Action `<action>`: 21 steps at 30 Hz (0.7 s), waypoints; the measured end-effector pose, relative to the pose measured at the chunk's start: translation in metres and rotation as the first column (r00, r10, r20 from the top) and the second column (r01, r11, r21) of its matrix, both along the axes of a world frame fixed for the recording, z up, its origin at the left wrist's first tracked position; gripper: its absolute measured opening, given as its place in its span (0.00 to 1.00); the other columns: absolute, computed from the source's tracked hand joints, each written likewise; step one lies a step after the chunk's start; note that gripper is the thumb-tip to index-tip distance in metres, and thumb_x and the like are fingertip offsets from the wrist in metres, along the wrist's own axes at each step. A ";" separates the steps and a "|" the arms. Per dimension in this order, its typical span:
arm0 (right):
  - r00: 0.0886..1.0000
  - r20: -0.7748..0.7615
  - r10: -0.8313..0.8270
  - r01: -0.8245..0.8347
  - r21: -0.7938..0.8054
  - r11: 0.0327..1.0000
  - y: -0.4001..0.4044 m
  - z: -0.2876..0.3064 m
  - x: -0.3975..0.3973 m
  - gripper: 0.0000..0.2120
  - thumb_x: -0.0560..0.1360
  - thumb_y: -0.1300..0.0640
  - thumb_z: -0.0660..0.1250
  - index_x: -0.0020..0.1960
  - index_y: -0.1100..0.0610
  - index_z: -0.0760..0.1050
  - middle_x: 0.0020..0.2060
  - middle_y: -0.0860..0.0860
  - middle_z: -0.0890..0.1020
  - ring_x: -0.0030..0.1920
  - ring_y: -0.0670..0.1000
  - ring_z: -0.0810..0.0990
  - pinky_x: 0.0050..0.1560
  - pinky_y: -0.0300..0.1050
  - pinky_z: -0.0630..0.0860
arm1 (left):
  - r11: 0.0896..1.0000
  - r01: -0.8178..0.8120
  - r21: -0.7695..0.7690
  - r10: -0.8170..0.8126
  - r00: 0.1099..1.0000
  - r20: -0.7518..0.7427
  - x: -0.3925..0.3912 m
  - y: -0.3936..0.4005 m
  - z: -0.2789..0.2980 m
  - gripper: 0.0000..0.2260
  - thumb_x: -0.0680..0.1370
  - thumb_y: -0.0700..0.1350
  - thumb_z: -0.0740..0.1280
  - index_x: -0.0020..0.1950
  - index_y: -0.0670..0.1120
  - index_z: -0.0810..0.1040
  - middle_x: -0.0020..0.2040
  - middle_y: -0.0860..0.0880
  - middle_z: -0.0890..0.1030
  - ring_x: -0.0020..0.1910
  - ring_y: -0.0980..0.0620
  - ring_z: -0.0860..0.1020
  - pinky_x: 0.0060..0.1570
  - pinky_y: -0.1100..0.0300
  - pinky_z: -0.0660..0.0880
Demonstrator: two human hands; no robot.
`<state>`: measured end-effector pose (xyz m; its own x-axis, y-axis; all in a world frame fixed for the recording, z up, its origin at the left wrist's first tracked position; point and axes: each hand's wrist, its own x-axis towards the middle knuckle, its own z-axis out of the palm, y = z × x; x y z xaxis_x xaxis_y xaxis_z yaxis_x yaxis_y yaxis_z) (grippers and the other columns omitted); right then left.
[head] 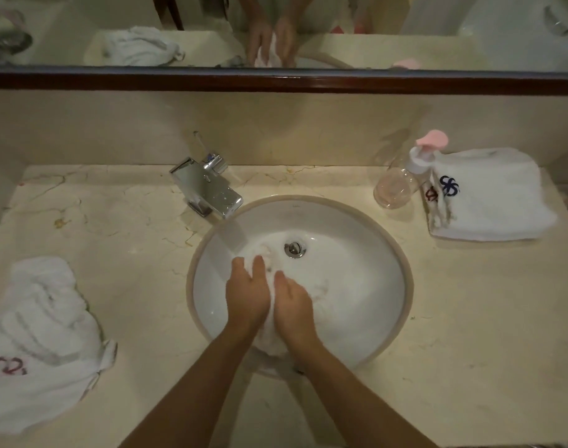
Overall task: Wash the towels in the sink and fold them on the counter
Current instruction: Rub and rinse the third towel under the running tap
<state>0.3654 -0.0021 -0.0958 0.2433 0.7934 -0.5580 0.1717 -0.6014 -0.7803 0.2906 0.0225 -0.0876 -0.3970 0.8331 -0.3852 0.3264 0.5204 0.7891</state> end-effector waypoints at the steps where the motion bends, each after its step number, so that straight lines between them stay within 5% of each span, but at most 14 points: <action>1: 0.999 0.007 0.045 -0.045 0.023 0.999 0.001 0.002 0.000 0.23 0.85 0.49 0.53 0.55 0.62 0.81 0.53 0.59 0.84 0.56 0.58 0.80 0.61 0.52 0.74 | 0.999 -0.023 0.027 0.022 0.999 0.039 0.000 0.001 0.003 0.11 0.84 0.50 0.58 0.52 0.43 0.74 0.47 0.48 0.79 0.49 0.46 0.77 0.50 0.54 0.71; 6: 0.970 -0.152 -0.192 0.150 -0.252 0.956 0.063 -0.004 0.035 0.21 0.84 0.50 0.54 0.49 0.62 0.80 0.45 0.59 0.83 0.51 0.61 0.82 0.54 0.50 0.77 | 0.960 0.268 0.085 -0.272 0.962 0.036 0.027 -0.037 0.014 0.11 0.85 0.48 0.56 0.50 0.47 0.75 0.43 0.50 0.80 0.43 0.57 0.78 0.42 0.66 0.73; 8: 0.988 -0.149 0.042 -0.065 -0.153 0.986 0.057 0.008 0.030 0.16 0.82 0.52 0.57 0.45 0.59 0.80 0.42 0.58 0.83 0.50 0.61 0.82 0.53 0.52 0.77 | 0.994 0.108 0.001 -0.108 0.994 0.023 0.017 -0.021 -0.005 0.13 0.85 0.49 0.55 0.53 0.45 0.76 0.47 0.47 0.81 0.48 0.49 0.79 0.49 0.58 0.74; 10: 0.922 0.055 0.383 -0.378 -0.081 0.922 0.033 0.016 0.014 0.14 0.81 0.51 0.58 0.47 0.57 0.79 0.45 0.56 0.83 0.53 0.60 0.82 0.56 0.53 0.76 | 0.987 -0.062 -0.151 0.086 0.984 0.156 0.000 -0.003 -0.017 0.13 0.84 0.48 0.57 0.55 0.41 0.77 0.51 0.42 0.81 0.53 0.41 0.79 0.51 0.52 0.74; 11: 0.924 0.096 0.370 -0.365 -0.064 0.929 0.028 0.012 0.010 0.17 0.81 0.48 0.57 0.49 0.58 0.80 0.47 0.56 0.84 0.54 0.60 0.82 0.57 0.52 0.75 | 0.982 -0.064 -0.179 0.103 0.972 0.213 -0.002 -0.002 -0.017 0.13 0.84 0.48 0.58 0.56 0.41 0.76 0.53 0.42 0.81 0.54 0.41 0.79 0.52 0.51 0.75; 13: 0.994 0.044 0.096 -0.090 -0.119 0.989 0.041 0.002 0.012 0.23 0.82 0.47 0.53 0.54 0.61 0.81 0.51 0.59 0.83 0.55 0.61 0.80 0.58 0.51 0.75 | 0.987 0.078 -0.141 -0.046 0.975 0.219 0.009 -0.016 -0.006 0.12 0.84 0.50 0.57 0.57 0.44 0.75 0.54 0.45 0.80 0.54 0.46 0.79 0.55 0.52 0.76; 16: 0.976 -0.130 -0.172 0.134 -0.256 0.957 0.064 -0.001 0.030 0.22 0.82 0.47 0.56 0.58 0.63 0.79 0.52 0.58 0.83 0.52 0.60 0.81 0.60 0.57 0.77 | 0.944 0.320 -0.080 -0.311 0.944 0.110 0.023 -0.034 0.019 0.09 0.85 0.50 0.55 0.53 0.50 0.74 0.47 0.53 0.79 0.46 0.57 0.78 0.47 0.64 0.75; 18: 0.863 -0.373 -0.339 0.251 -0.265 0.931 0.058 0.002 0.041 0.23 0.82 0.44 0.60 0.60 0.64 0.78 0.50 0.58 0.83 0.50 0.58 0.81 0.60 0.55 0.78 | 0.958 0.266 -0.111 -0.242 0.952 0.188 0.016 -0.024 0.023 0.09 0.84 0.49 0.58 0.47 0.54 0.75 0.45 0.54 0.79 0.45 0.58 0.77 0.51 0.58 0.74; 19: 0.732 -0.526 -0.433 0.309 -0.311 0.899 0.051 0.008 0.047 0.26 0.81 0.41 0.61 0.60 0.64 0.78 0.52 0.60 0.83 0.54 0.59 0.81 0.63 0.55 0.76 | 0.978 0.159 -0.137 -0.100 0.926 0.363 0.009 -0.016 0.025 0.10 0.83 0.50 0.60 0.46 0.53 0.78 0.45 0.50 0.82 0.46 0.53 0.80 0.53 0.53 0.75; 21: 0.452 -0.701 -0.551 0.362 -0.420 0.832 0.033 0.007 0.063 0.34 0.79 0.34 0.58 0.62 0.65 0.78 0.59 0.64 0.82 0.62 0.64 0.79 0.70 0.60 0.70 | 0.964 -0.052 -0.261 0.237 0.614 0.753 -0.008 -0.008 0.024 0.20 0.83 0.55 0.58 0.53 0.42 0.83 0.50 0.39 0.84 0.49 0.41 0.83 0.55 0.48 0.77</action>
